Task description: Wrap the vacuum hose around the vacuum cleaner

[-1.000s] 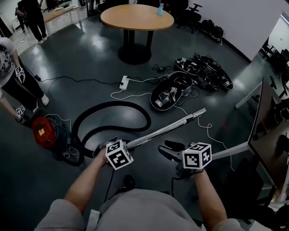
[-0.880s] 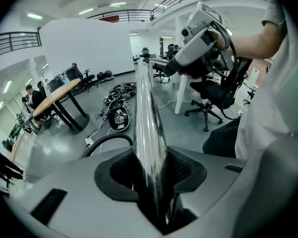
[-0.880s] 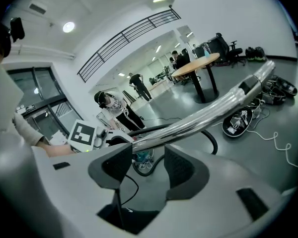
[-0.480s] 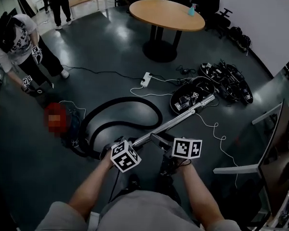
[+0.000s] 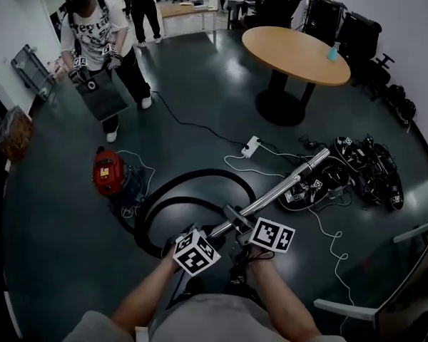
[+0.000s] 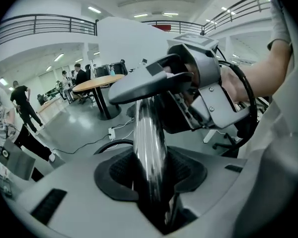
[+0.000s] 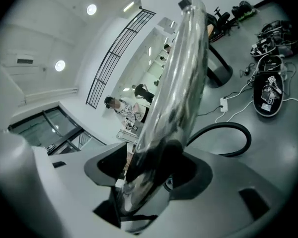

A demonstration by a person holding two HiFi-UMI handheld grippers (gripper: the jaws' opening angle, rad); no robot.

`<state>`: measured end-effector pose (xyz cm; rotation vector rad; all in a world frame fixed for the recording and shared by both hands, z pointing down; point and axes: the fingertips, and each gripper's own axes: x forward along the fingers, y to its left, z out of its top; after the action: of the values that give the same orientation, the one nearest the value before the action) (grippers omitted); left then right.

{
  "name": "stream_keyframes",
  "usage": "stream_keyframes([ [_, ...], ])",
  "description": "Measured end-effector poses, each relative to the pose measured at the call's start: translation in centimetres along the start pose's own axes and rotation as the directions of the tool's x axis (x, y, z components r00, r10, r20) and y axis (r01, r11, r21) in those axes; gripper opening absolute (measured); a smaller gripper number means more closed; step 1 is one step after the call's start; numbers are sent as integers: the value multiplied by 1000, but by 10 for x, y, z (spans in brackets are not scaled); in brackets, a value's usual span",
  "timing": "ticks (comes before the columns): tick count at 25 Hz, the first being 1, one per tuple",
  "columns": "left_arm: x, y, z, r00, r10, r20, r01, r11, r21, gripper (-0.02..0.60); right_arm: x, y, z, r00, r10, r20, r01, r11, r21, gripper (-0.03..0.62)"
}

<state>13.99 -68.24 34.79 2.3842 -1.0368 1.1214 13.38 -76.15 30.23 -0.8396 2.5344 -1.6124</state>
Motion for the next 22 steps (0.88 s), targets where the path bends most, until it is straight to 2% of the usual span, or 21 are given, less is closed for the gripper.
stream_keyframes([
  [2, 4, -1, 8, 999, 40, -2, -40, 999, 3, 156, 4, 0, 9, 1000, 18, 12, -18, 1000, 19, 256],
  [5, 5, -3, 13, 996, 90, -4, -90, 996, -20, 156, 4, -3, 19, 998, 26, 50, -31, 995, 91, 152],
  [8, 3, -2, 10, 991, 133, 2, -133, 989, -64, 156, 8, 4, 18, 997, 59, 39, -64, 991, 119, 112],
  [14, -8, 3, -4, 979, 198, 47, -190, 971, -148, 156, 24, 35, 1, 991, 125, -54, -124, 992, 18, 89],
  [17, -12, 4, -8, 977, 201, 72, -187, 968, -166, 160, 28, 45, -4, 984, 154, -89, -157, 987, -38, 87],
  [22, -39, 7, -16, 974, 197, 110, -172, 963, -209, 272, 29, 42, 12, 984, 157, -88, -165, 981, -97, 87],
])
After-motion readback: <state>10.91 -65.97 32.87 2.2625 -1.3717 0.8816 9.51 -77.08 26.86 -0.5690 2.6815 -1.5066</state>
